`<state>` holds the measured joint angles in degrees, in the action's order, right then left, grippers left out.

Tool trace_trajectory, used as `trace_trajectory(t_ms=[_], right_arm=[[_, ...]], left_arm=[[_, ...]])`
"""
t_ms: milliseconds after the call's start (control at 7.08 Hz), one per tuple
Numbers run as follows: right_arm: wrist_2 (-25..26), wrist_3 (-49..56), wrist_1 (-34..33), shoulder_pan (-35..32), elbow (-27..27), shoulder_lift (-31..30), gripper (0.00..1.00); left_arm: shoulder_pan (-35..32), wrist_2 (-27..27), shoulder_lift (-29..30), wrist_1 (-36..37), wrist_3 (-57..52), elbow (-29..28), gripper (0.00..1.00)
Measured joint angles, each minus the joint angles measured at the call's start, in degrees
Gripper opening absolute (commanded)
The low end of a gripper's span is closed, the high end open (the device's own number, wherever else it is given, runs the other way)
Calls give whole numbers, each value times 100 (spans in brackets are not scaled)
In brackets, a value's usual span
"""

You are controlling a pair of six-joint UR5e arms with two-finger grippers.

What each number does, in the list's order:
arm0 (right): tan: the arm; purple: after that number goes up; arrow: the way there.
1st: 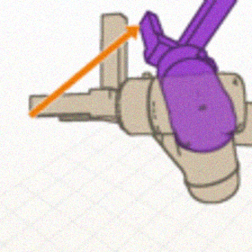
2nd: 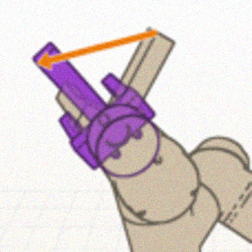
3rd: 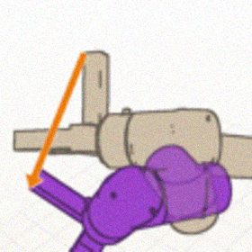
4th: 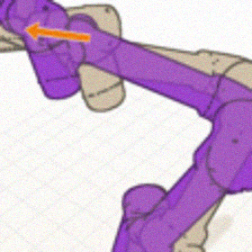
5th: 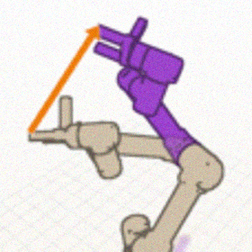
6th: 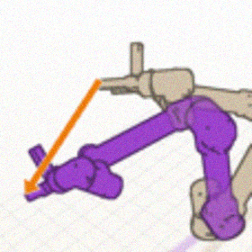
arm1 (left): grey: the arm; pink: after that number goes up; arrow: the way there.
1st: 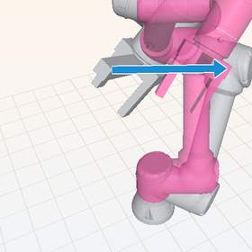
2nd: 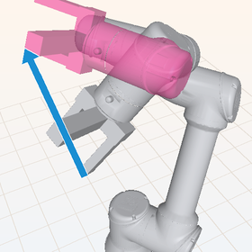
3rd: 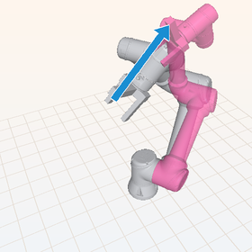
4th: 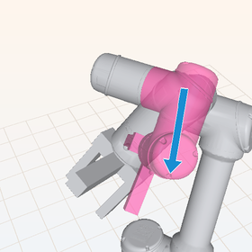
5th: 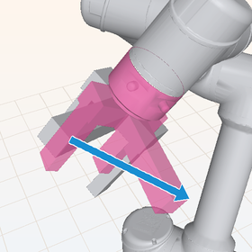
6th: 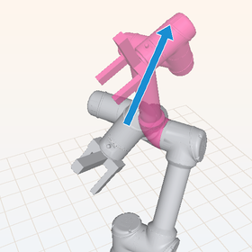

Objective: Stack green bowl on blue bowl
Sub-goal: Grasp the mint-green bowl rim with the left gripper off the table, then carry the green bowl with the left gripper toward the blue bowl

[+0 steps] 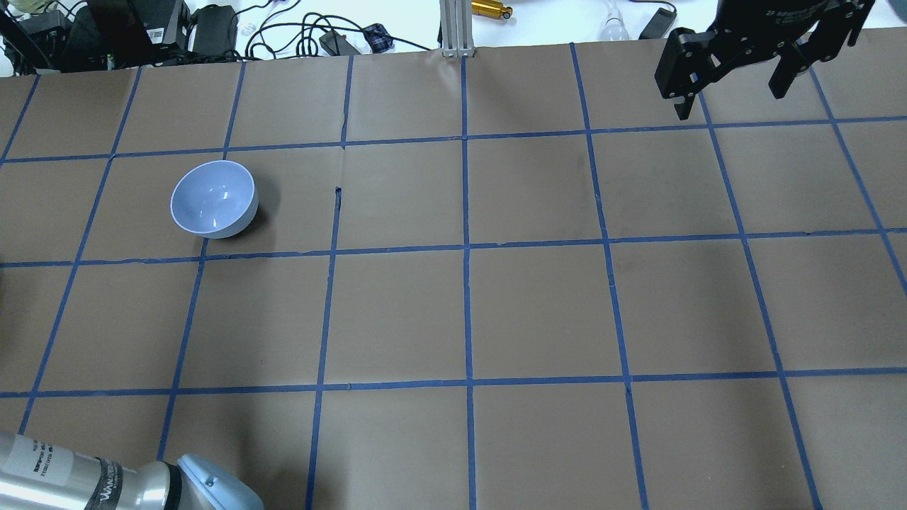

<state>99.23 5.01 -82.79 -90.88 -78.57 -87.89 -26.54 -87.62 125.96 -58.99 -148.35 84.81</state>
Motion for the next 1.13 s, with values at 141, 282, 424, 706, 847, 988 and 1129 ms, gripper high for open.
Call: trace_trajectory(t_ms=[141, 282, 424, 706, 847, 988, 1129], right_arm=[[0, 0, 0, 0, 0, 0, 100], [0, 0, 0, 0, 0, 0, 100], [0, 0, 0, 0, 0, 0, 100], [0, 0, 0, 0, 0, 0, 100], [0, 0, 0, 0, 0, 0, 100], [0, 0, 0, 0, 0, 0, 100], [0, 0, 0, 0, 0, 0, 100]], left_arm=[[0, 0, -1, -14, -1, 0, 0], [0, 0, -2, -28, -1, 0, 0], [-3, -1, -15, -42, -1, 0, 0], [-86, -8, -167, -55, 7, -10, 0], [-188, -14, -299, -83, 19, -13, 0], [-360, 2, -454, -140, 54, -16, 0], [-640, 51, -637, -267, 112, -29, 0]])
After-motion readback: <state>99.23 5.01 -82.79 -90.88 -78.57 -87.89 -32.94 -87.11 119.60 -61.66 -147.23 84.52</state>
